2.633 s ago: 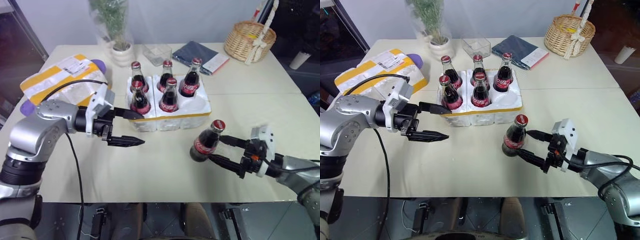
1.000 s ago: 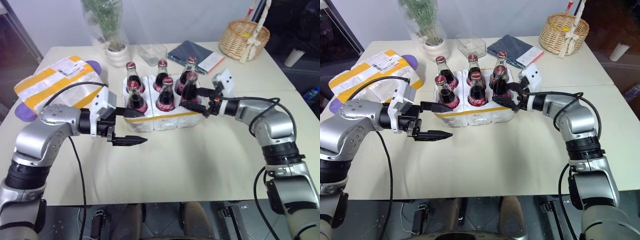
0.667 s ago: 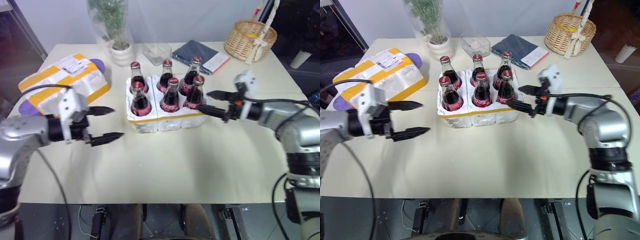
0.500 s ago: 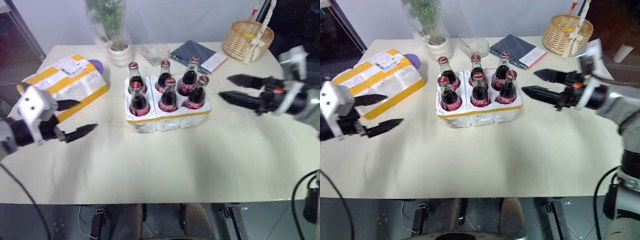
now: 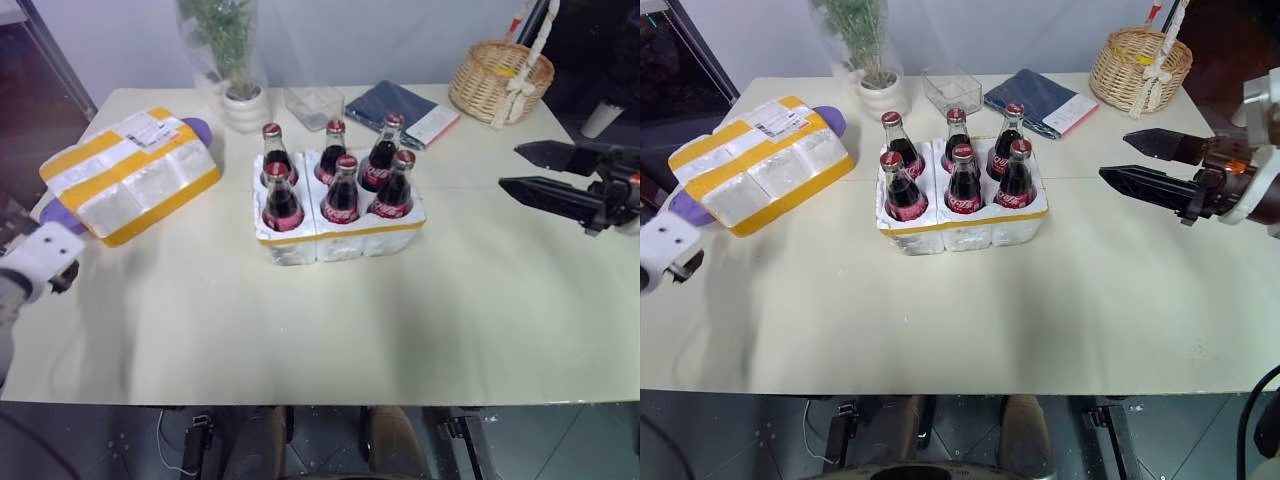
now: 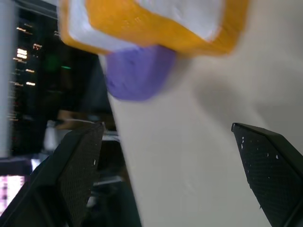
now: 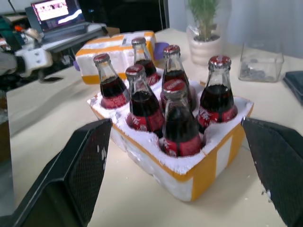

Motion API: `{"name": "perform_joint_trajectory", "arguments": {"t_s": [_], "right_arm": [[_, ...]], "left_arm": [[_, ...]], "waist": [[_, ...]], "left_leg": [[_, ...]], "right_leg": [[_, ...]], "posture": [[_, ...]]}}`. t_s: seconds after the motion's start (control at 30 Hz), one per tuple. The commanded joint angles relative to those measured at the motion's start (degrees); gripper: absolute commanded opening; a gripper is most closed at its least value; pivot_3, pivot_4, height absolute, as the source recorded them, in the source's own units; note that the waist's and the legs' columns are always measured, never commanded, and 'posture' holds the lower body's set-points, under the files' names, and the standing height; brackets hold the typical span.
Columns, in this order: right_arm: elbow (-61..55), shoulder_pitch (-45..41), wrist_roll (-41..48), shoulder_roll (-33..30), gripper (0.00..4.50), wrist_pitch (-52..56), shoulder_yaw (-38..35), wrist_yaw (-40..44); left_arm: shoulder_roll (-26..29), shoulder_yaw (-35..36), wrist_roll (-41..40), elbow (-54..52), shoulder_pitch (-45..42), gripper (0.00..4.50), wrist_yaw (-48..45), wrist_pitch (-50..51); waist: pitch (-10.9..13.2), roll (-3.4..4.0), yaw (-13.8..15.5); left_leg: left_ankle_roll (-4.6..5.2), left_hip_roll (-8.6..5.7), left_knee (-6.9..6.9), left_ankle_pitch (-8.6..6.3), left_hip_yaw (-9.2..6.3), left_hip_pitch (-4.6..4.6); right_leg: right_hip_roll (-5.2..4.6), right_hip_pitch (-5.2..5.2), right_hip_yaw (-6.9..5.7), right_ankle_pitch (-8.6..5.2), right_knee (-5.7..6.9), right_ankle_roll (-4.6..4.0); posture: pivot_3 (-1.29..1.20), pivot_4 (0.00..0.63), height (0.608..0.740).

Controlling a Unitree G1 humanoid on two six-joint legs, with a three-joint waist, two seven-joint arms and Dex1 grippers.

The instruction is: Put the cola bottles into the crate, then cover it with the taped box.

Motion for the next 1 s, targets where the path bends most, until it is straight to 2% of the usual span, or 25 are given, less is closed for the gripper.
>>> {"name": "perform_joint_trajectory", "arguments": {"t_s": [0.03,0.43,0.63,0.73,0.87,0.93,1.0], "right_arm": [[-2.6,1.3,1.1,-1.7,4.47,-0.2,-3.4,-0.1],[-3.2,4.9,2.1,-4.3,4.47,0.4,-9.4,-0.5],[-5.0,7.6,2.3,-4.4,4.47,0.6,-11.9,-1.1],[-5.4,8.8,2.5,-4.5,4.50,0.8,-13.3,-1.6],[-6.0,10.9,1.4,-4.2,4.50,-0.1,-15.1,-2.1],[-6.0,11.7,1.3,-4.1,4.50,-0.4,-15.6,-2.1],[-5.7,12.4,1.2,-4.0,4.50,-0.6,-16.1,-2.0]], "left_arm": [[-0.7,-4.1,4.7,9.9,-5.7,4.50,6.7,-5.9],[-3.2,-16.1,10.0,44.4,-28.2,4.50,14.4,-18.8],[-5.2,-20.0,11.5,54.4,-34.4,4.50,16.3,-22.3],[-5.7,-20.6,11.1,56.3,-35.1,3.69,16.2,-23.3],[-5.8,-20.5,10.6,57.6,-36.0,1.52,16.7,-23.0],[-5.6,-20.7,10.7,57.8,-36.6,0.58,17.1,-23.0],[-5.2,-20.9,11.1,57.7,-37.3,0.27,17.9,-23.0]], "waist": [[0.0,0.00,-0.2],[0.0,-0.05,0.0],[-0.1,-0.11,-0.2],[-0.1,-0.11,-0.3],[-0.1,-0.11,-0.1],[-0.1,-0.12,0.0],[-0.1,-0.12,0.0]], "left_leg": [[0.00,0.00,-0.01,0.00,0.00,0.00],[0.00,-0.02,0.05,0.00,0.02,0.02],[0.00,-0.04,0.07,0.00,0.01,0.02],[0.00,-0.04,0.05,0.00,0.01,0.03],[0.00,-0.04,0.08,0.00,0.02,0.03],[0.00,-0.05,0.09,0.00,0.01,0.05],[0.00,-0.05,0.09,0.00,0.01,0.05]], "right_leg": [[0.00,0.00,0.00,0.00,0.00,0.00],[0.00,0.00,0.00,0.02,0.10,0.03],[-0.02,0.03,-0.01,0.03,0.09,0.07],[-0.02,0.00,0.00,0.03,0.11,0.07],[-0.03,0.04,-0.01,0.03,0.11,0.07],[-0.04,0.06,-0.01,0.03,0.11,0.08],[-0.04,0.06,-0.01,0.03,0.11,0.08]], "posture": [[0.00,0.150,0.737],[0.00,0.150,0.737],[0.00,0.150,0.737],[0.00,0.150,0.737],[0.00,0.150,0.737],[0.00,0.150,0.737],[0.00,0.150,0.737]]}}
